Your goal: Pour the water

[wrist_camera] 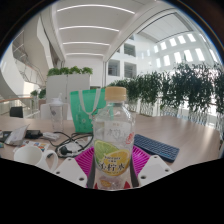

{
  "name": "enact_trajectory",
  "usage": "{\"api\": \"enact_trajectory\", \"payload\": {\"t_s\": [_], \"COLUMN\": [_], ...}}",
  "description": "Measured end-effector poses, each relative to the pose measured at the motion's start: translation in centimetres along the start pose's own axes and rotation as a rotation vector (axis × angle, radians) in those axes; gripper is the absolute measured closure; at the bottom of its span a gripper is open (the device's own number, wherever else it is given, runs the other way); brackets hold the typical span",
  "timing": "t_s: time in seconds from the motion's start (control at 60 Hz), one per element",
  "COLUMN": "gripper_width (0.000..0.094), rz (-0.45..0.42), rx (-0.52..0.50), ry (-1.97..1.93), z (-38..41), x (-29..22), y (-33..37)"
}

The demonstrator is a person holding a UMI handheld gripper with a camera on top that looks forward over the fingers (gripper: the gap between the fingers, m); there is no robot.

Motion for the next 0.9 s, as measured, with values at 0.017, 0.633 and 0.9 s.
{"api": "enact_trajectory", "payload": {"t_s": [0.017, 0.633, 0.9], "gripper_width": [0.0424, 0.0094, 0.0088], "rz": [0.001, 0.208, 0.178], "rx": [-0.001, 0.051, 0.079], "ry": [-0.005, -0.039, -0.031], "z": [0.0, 3.4, 9.3], "x": [0.0, -0.7, -4.6], "y": [0.1, 18.6, 37.4]}}
Point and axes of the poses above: the point between the fingertips, and its own axes, seen from behind it with the camera up: z to the left, x down, y backward, against the way the camera looks, the point moved 7 cm from there along y, backward, against the way the camera looks, and after that the axes turned 9 degrees about z, right-handed, at the moved point
